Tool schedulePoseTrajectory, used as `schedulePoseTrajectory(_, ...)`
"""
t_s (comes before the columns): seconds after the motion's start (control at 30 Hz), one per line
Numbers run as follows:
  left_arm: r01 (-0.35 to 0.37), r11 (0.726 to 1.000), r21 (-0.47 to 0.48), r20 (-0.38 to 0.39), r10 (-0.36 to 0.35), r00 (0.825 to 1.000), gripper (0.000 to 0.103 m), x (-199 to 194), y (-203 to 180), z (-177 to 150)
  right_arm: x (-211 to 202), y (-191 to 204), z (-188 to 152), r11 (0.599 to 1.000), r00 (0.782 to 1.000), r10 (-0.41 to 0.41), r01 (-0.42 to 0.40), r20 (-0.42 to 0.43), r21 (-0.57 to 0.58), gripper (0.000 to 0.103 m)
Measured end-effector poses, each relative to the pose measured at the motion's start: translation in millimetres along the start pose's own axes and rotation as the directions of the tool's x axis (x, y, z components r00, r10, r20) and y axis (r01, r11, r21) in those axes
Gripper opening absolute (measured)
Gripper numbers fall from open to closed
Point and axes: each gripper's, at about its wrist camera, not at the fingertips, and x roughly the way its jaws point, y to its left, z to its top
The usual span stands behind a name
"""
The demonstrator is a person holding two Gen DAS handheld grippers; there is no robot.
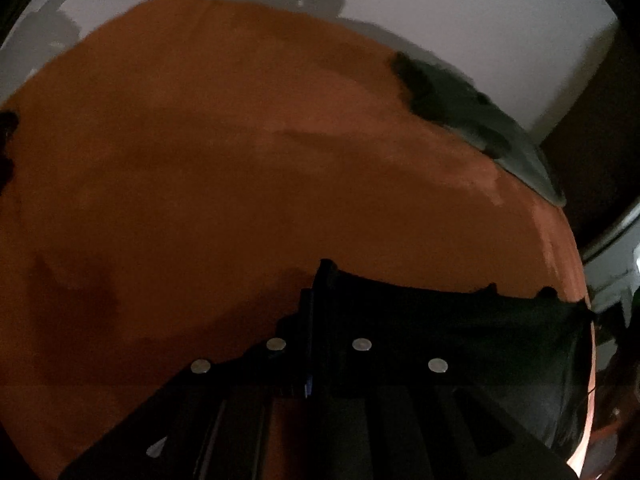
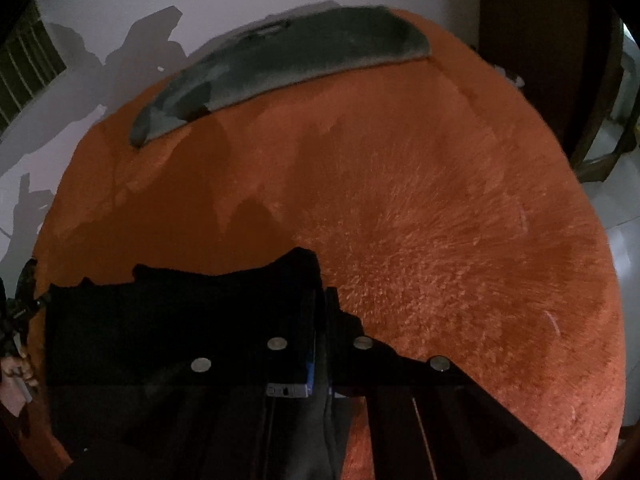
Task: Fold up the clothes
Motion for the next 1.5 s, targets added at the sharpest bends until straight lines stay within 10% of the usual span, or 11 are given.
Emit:
schedulePoseTrajectory(0.27, -0.004, 1.0, -0.021, -0.032, 0.003, 0.999, 0.011, 5, -2, 3, 10, -2, 0, 1.0, 0.999, -0.008, 0.009, -0.04, 0.019, 0.008)
schedulePoseTrajectory(0.43, -0.134, 0.991, -0.018, -0.001, 0.134, 0.991, 0.013, -60, -15, 0, -82, 16, -16, 1.0, 0.993, 0.007, -0.006, 0.116, -0.008, 0.009)
schedulePoseTrajectory(0.63, -0.019, 0.989, 0.148, 0.038, 0.014, 0.999, 0.034, -155, -98, -102, -181, 70, -95, 0.989, 0.97, 0.112, -0.088, 0.214, -0.119, 0.01)
schedulePoseTrajectory(1.0, 0.137, 0.947, 0.292, -0.191, -0.083, 0.978, 0.042, -120, -184, -266, -96, 194, -261, 0.929, 0.945, 0.307, -0.323, -0.111, -0.178, 0.0)
schedulePoseTrajectory(1.5, 0.042, 0.938, 0.345, -0.143, 0.009, 0.99, 0.038, -102, -162, -279, -77, 146, -276, 0.972, 0.973, 0.212, -0.219, -0.093, -0.079, 0.0)
